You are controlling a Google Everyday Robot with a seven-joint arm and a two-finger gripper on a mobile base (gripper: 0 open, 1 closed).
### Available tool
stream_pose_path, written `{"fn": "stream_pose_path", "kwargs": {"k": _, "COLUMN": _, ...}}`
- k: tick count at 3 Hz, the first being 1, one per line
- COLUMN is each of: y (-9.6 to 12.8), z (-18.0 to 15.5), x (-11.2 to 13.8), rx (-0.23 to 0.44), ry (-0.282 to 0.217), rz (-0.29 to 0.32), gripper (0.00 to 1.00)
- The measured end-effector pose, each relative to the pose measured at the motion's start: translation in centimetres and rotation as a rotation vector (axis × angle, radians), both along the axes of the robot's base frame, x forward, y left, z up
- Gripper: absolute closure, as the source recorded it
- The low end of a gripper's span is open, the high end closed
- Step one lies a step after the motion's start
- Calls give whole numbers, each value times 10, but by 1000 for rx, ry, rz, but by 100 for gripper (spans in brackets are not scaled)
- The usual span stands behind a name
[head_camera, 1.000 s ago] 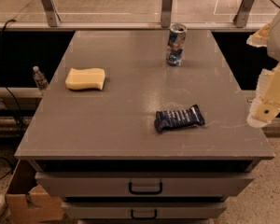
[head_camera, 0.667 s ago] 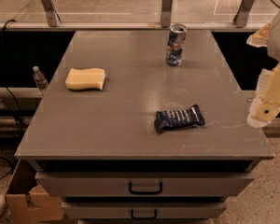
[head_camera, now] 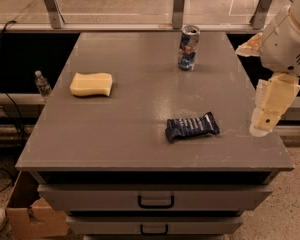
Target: Move rxbar blueberry near sponge
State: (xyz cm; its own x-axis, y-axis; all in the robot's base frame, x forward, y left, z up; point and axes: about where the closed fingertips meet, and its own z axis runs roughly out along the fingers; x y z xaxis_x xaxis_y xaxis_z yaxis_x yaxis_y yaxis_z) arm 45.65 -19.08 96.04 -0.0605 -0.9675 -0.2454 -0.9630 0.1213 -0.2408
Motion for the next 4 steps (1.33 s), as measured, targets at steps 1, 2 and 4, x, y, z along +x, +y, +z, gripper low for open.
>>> {"fn": "stream_pose_path", "kwargs": {"k": 1, "y": 14, "z": -25, "x": 17, "rx": 18, "ry": 26, "rz": 87, "gripper": 0}}
{"fn": "stream_pose_path", "kwargs": {"k": 2, "y": 24, "z": -45, "x": 29, "rx": 33, "ry": 30, "rz": 135, "gripper": 0}}
{"fn": "stream_pose_path", "kwargs": {"k": 4, "y": 31, "z": -69, "x": 28, "rx": 39, "ry": 12, "rz": 153, "gripper": 0}}
